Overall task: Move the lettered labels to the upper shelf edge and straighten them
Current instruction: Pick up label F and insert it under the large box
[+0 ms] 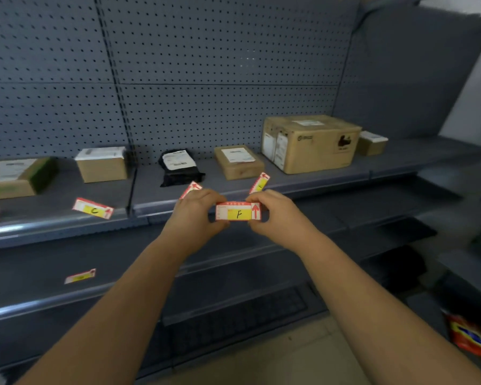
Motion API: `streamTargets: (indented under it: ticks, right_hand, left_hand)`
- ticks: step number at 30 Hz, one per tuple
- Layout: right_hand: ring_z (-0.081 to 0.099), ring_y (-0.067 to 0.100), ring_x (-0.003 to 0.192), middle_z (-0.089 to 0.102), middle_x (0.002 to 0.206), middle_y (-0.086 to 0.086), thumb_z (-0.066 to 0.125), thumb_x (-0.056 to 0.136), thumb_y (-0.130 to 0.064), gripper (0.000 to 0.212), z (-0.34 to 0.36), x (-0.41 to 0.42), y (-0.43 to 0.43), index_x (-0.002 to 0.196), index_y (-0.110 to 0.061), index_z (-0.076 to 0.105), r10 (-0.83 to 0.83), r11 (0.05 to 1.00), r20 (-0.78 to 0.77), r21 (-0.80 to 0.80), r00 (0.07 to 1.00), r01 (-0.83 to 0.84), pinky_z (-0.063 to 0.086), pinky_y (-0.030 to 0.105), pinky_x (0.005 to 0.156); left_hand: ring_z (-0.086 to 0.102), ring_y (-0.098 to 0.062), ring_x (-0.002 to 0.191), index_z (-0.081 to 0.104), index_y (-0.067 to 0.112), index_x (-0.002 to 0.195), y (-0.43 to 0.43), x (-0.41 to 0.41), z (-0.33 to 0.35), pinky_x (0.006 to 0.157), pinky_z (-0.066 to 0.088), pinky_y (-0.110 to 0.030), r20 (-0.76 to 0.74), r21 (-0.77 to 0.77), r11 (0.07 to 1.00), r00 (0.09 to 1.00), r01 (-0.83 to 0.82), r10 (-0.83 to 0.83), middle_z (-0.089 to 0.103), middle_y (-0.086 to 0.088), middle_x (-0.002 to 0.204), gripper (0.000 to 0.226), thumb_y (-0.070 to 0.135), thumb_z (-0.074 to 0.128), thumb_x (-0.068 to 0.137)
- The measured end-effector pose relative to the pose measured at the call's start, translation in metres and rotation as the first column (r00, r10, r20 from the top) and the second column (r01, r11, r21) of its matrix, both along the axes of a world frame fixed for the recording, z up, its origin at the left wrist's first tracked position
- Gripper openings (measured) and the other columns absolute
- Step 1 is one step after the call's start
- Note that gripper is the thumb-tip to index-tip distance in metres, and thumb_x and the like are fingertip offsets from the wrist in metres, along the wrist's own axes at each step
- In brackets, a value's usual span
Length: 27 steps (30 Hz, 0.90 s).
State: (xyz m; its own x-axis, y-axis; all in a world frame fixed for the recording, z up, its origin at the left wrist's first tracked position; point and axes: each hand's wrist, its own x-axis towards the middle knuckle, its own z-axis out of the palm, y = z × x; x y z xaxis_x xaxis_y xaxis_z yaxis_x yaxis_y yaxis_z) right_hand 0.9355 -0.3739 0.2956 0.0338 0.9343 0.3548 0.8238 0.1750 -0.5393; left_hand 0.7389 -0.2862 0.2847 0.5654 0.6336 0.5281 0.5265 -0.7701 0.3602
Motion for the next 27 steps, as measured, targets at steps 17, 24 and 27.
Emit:
streamTargets:
  ticks: [17, 24, 27]
  right_hand:
    - [0.054, 0.009, 0.098, 0.054, 0.104, -0.008, 0.068, 0.081, -0.017, 0.04, -0.023, 0.222, -0.035, 0.118, -0.027, 0.06, -0.145, 0.989, 0.018, -0.039, 0.989, 0.146, 0.05, 0.038, 0.088]
    - [0.055, 0.01, 0.101, 0.055, 0.104, -0.007, 0.069, 0.08, -0.017, 0.041, -0.041, 0.298, 0.017, 0.119, -0.027, 0.061, -0.116, 0.992, 0.03, -0.053, 0.993, 0.118, 0.05, 0.038, 0.089]
    - [0.053, 0.008, 0.102, 0.054, 0.106, -0.009, 0.068, 0.082, -0.016, 0.041, -0.038, 0.323, 0.037, 0.12, -0.028, 0.061, -0.109, 0.992, 0.001, -0.067, 0.994, 0.109, 0.048, 0.033, 0.092]
  left_hand:
    - [0.05, -0.016, 0.106, 0.059, 0.023, 0.114, -0.016, 0.234, -0.035, 0.093, 0.044, -0.045, 0.019, -0.029, 0.995, 0.995, 0.094, -0.094, 0.059, 0.006, 0.112, 0.042, 0.031, 0.073, 0.075]
    - [0.048, -0.016, 0.109, 0.059, 0.024, 0.115, 0.025, 0.307, -0.051, 0.096, 0.041, -0.044, 0.055, -0.107, 0.993, 0.997, 0.057, -0.052, 0.059, 0.005, 0.114, 0.041, 0.03, 0.072, 0.076]
    - [0.049, -0.015, 0.107, 0.06, 0.024, 0.113, 0.045, 0.332, -0.049, 0.094, 0.042, -0.041, 0.054, -0.125, 0.992, 0.998, 0.033, -0.026, 0.06, 0.005, 0.112, 0.039, 0.028, 0.073, 0.076]
